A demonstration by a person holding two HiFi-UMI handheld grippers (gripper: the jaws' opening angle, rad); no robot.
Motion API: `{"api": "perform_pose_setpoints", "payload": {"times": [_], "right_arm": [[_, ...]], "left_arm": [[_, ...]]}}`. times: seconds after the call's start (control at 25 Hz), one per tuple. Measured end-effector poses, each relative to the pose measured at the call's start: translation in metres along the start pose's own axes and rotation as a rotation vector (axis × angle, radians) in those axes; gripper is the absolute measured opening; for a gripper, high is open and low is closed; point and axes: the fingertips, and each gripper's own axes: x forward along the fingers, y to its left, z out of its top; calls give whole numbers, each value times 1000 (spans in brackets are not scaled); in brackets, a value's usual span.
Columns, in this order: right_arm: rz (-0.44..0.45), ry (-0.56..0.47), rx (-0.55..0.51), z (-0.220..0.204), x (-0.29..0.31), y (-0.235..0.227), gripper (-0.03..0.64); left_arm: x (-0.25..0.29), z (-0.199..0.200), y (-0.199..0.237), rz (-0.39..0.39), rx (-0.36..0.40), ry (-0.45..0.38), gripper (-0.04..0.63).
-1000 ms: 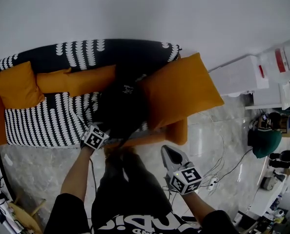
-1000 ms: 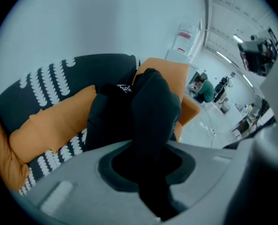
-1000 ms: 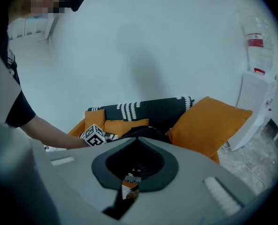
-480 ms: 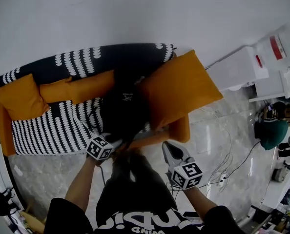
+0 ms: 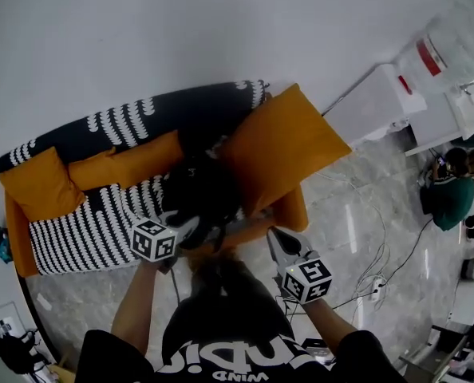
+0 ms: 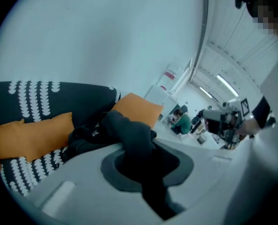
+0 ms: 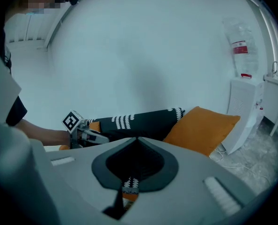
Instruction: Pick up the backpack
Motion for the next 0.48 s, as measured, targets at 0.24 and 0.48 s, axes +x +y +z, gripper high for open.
{"api": "perform_pose_setpoints", "payload": {"times": [0.24, 0.48], "right_arm": [[11, -43, -10, 12, -15, -7, 2], [55, -77, -36, 20, -36, -6, 2]], "left_arm": [[-34, 21, -35, 22, -24, -65, 57], [-77, 7, -87, 110, -74, -161, 57]]}}
